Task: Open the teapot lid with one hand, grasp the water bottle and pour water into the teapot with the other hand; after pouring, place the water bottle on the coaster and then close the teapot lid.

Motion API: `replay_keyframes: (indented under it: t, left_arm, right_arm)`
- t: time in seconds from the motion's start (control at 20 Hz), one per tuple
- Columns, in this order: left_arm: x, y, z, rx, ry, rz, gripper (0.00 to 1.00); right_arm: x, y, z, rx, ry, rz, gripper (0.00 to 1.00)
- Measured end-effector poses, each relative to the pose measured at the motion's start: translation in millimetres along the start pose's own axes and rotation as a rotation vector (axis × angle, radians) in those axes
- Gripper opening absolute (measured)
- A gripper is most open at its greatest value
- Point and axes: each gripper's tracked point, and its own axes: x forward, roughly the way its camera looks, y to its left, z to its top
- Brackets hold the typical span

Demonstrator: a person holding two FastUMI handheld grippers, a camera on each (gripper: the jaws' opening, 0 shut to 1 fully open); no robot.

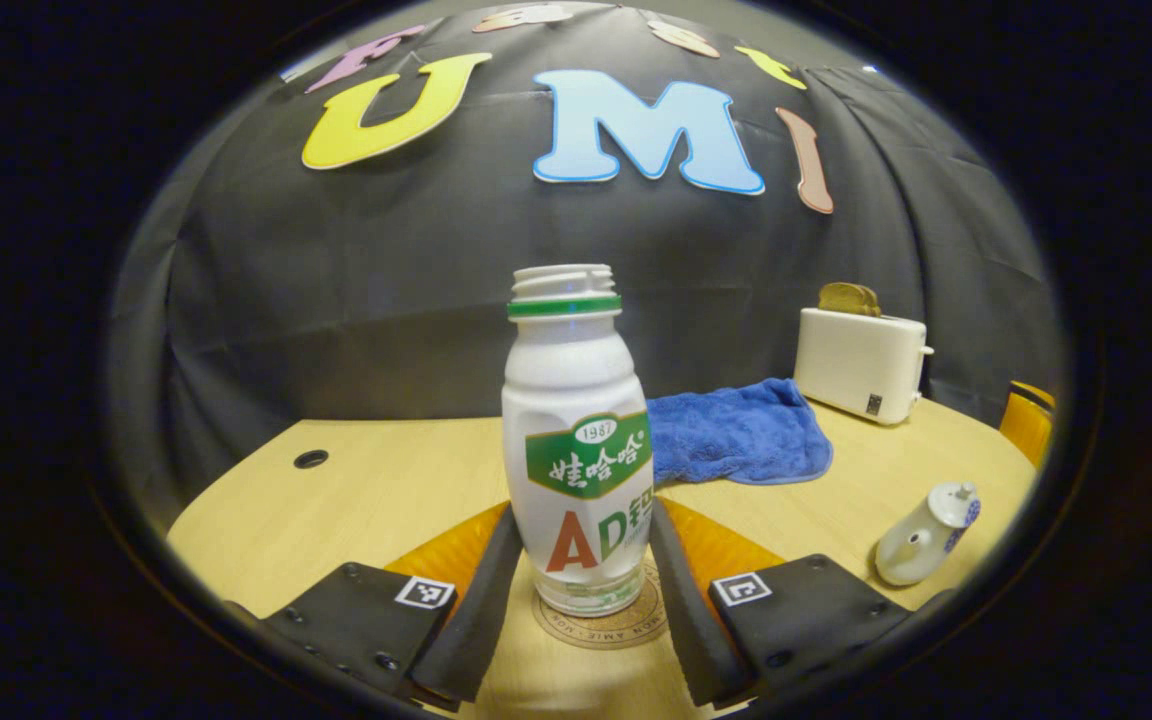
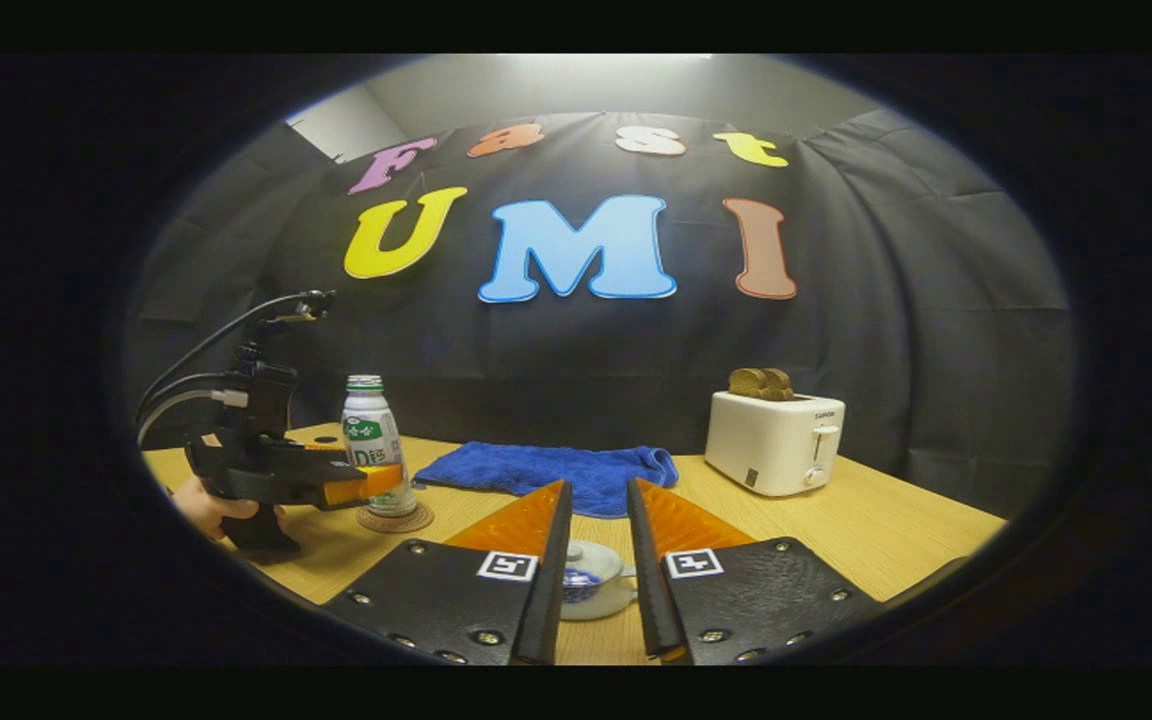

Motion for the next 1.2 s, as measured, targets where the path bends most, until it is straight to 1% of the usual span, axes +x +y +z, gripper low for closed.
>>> replay_keyframes:
  t: [0.05,0.15,0.2,0.3,0.35,0.45,0.5,0.55,0.6,0.65,0.7,0.75,0.8,1.05,1.1,1.15,1.2]
  left_arm:
    - [0,2,1,0.001,0.001,0.002,0.75]
    - [-2,2,0,-0.003,0.0,0.004,0.87]
    - [-2,1,-1,-0.005,0.005,0.004,0.84]
    - [-1,-1,-3,-0.019,0.007,0.002,0.9]
    - [-3,1,-3,-0.021,0.01,0.007,0.86]
    - [-6,1,-9,-0.024,0.013,0.013,0.89]
    - [-10,1,-10,-0.025,0.01,0.014,0.84]
    - [-15,2,-12,-0.025,0.007,0.017,0.84]
    - [-21,3,-14,-0.026,0.005,0.024,0.89]
    - [-25,4,-14,-0.03,0.005,0.032,0.89]
    - [-31,4,-15,-0.037,-0.004,0.039,0.83]
    - [-40,5,-15,-0.046,-0.014,0.045,0.95]
    - [-48,5,-16,-0.054,-0.021,0.054,0.89]
    - [-104,3,-15,-0.026,-0.077,0.097,0.89]
    - [-117,0,-15,-0.022,-0.092,0.1,0.92]
    - [-128,-3,-15,-0.022,-0.104,0.103,0.94]
    - [-140,-9,-18,-0.026,-0.106,0.102,0.94]
  right_arm:
    - [0,0,0,0.002,0.001,-0.002,0.33]
    - [0,-2,-1,0.003,0.004,-0.005,0.33]
    - [0,-2,-2,0.004,0.006,-0.006,0.33]
    - [0,-3,-3,0.005,0.008,-0.007,0.33]
    - [0,-3,-3,0.005,0.009,-0.007,0.33]
    - [0,-3,-3,0.008,0.009,-0.007,0.33]
    - [0,-2,-3,0.008,0.009,-0.006,0.33]
    - [0,-2,-2,0.01,0.008,-0.006,0.33]
    - [-1,-2,-2,0.013,0.006,-0.004,0.15]
    - [-1,-1,-2,0.018,0.005,-0.002,0.5]
    - [-2,0,-1,0.022,0.002,0.0,0.32]
    - [-3,0,0,0.025,-0.001,0.003,0.33]
    - [-5,1,1,0.028,-0.004,0.005,0.33]
    - [-20,17,-4,0.072,0.003,0.034,0.32]
    - [-26,20,-7,0.074,0.007,0.037,0.15]
    - [-32,23,-10,0.075,0.008,0.04,0.33]
    - [-39,27,-14,0.075,0.011,0.043,0.15]
